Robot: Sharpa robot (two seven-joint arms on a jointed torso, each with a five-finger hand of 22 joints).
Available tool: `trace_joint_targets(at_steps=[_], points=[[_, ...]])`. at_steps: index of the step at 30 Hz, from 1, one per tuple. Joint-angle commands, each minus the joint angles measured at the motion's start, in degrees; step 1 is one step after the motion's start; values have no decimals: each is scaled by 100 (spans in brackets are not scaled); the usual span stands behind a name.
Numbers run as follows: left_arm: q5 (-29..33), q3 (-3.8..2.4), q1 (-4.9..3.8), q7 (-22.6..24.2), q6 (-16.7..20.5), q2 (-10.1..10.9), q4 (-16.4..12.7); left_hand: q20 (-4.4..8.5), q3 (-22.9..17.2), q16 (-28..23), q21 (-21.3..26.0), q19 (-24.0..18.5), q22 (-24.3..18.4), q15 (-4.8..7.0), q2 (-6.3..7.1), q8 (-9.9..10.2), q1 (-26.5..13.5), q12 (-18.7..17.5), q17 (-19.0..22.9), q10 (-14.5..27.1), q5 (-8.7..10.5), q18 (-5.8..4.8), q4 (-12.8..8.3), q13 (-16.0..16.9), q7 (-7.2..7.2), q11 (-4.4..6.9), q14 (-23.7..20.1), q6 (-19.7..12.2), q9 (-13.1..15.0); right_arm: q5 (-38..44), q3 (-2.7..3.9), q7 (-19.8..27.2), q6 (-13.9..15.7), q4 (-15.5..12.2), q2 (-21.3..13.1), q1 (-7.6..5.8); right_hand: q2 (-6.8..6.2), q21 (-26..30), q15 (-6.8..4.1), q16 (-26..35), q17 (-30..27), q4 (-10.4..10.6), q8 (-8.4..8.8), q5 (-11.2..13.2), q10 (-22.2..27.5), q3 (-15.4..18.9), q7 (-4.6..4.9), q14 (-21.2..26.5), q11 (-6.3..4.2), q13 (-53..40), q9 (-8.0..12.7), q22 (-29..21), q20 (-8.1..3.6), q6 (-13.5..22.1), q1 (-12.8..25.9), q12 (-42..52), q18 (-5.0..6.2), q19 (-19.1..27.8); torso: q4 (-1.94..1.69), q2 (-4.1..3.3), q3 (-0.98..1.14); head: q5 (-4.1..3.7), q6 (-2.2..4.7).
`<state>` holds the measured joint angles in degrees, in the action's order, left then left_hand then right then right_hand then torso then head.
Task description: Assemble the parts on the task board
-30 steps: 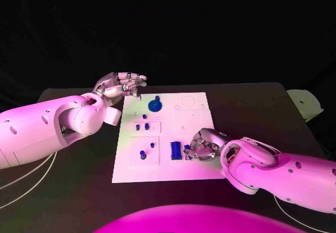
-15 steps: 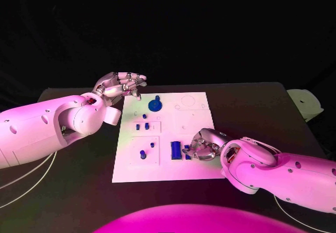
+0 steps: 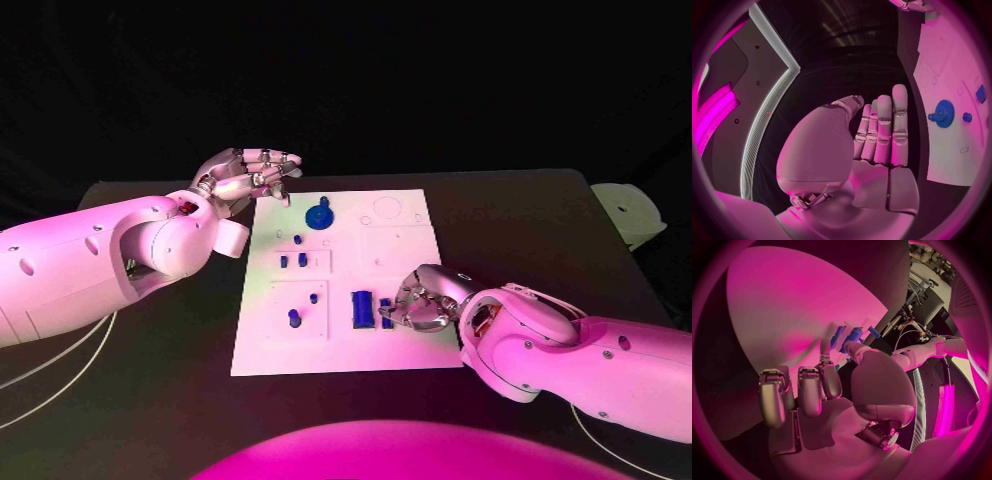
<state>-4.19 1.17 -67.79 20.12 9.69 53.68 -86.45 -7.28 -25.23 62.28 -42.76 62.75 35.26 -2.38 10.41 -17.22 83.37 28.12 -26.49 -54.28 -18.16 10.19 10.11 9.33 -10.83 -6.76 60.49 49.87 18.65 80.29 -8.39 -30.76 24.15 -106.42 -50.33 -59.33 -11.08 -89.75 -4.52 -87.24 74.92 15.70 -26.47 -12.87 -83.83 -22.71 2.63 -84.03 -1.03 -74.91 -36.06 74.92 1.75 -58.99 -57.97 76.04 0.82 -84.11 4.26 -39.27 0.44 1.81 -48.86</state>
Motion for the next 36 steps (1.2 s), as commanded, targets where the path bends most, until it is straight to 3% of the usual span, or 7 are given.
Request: trace_joint_targets(at_steps=[1, 8, 14, 19, 34, 35, 36], points=[[24, -4, -4, 43, -89, -11, 2, 9, -33, -12, 11, -43, 7, 1, -10, -30, -53, 34, 5, 53, -20, 34, -4, 8, 5, -7, -20, -40, 10, -23, 4, 385, 339, -64, -126, -8, -9, 84, -24, 4, 799, -97, 13, -26, -40, 59, 40, -459, -18, -601, 13, 1477, -32, 114, -291, -93, -59, -551, 3, 13, -4, 13, 17], [28, 0, -2, 164, -82, -67, 77, -6, 2, -10, 31, -62, -1, -15, 27, -42, -188, 51, 15, 72, 3, 30, 44, 5, 6, -14, -32, -55, 11, -1722, 14, 2270, 1013, 78, -417, -221, 30, 1034, 150, 266, 262, -203, 416, -28, 379, 169, 286, -324, 194, -146, 182, 1212, 114, 602, -827, -874, 130, -208, 23, 61, -40, -17, 142], [139, 56, 25, 389, -6, -322, 367, -117, 259, -637, 687, -428, -401, -92, 163, -59, -505, -56, 315, 116, 40, 30, 285, -79, 19, -41, -497, -208, 5, -4384, 29, 4070, 706, 963, -291, -498, 91, 6393, 414, 3315, -3620, -387, 785, 273, 2315, 45, 591, 1360, 468, 2303, 330, -757, 362, 1048, -1536, -4451, 937, 1980, 15, 243, -131, -68, 381], [304, 77, 99, 570, 130, -614, 769, -462, 337, -2505, 2266, -560, -1568, -241, 141, -124, -352, -789, 975, -349, 70, 15, 506, -460, 73, -64, -543, -302, 14, -5855, 78, 4868, 276, 2023, 72, -644, 85, 7493, 671, 4809, -4164, -427, 983, 588, 2650, -342, 701, 2084, 671, 3696, 556, -1762, 615, 1112, -1787, -5615, 929, 2429, 17, 430, -202, -78, 631], [706, 79, 430, 974, 413, -1375, 1946, -939, 713, -4775, 3925, -1532, -3065, -786, -1, 269, -169, -2283, 1540, 63, 77, -71, 558, -569, 180, -137, -1615, -448, -323, -6816, 195, 5646, -542, 4151, 1216, -748, 232, 8625, 1155, 7421, -5679, -815, 1698, 615, 2282, -505, 864, 2547, 1002, 6720, 1288, -4667, 1197, 939, -1616, -7229, 974, 3211, 40, 706, -152, 37, 1067], [498, 85, 412, 695, 311, -1339, 1895, 728, 2523, -6228, 4276, -6275, -3526, 238, -1041, 1722, -2660, -2812, 2649, 5428, 1816, -1019, -1011, -933, 1083, 676, -6049, -4987, -1865, -6492, 194, 5275, -117, 4085, 1179, -749, 1108, 8975, 452, 8724, -7492, -1570, 2647, 1287, 4147, 2271, -263, 4329, 103, 7491, 3606, -7492, -175, 5899, 604, -7604, -82, 8411, 33, 650, -180, 8, 1020], [498, 84, 412, 696, 317, -1339, 1891, 728, 2523, -6228, 4276, -6275, -3526, 238, -1041, 1722, -2650, -2812, 2649, 5428, 1816, -1019, -1011, -933, 1083, 676, -6049, -4987, -1865, -6496, 195, 5277, -112, 4080, 1178, -748, 1108, 8975, 452, 8724, -7492, -1570, 2647, 1287, 4143, 2271, -263, 4314, 103, 7491, 3606, -7492, -175, 5899, 621, -7604, -82, 8411, 30, 651, -179, 7, 1022]])
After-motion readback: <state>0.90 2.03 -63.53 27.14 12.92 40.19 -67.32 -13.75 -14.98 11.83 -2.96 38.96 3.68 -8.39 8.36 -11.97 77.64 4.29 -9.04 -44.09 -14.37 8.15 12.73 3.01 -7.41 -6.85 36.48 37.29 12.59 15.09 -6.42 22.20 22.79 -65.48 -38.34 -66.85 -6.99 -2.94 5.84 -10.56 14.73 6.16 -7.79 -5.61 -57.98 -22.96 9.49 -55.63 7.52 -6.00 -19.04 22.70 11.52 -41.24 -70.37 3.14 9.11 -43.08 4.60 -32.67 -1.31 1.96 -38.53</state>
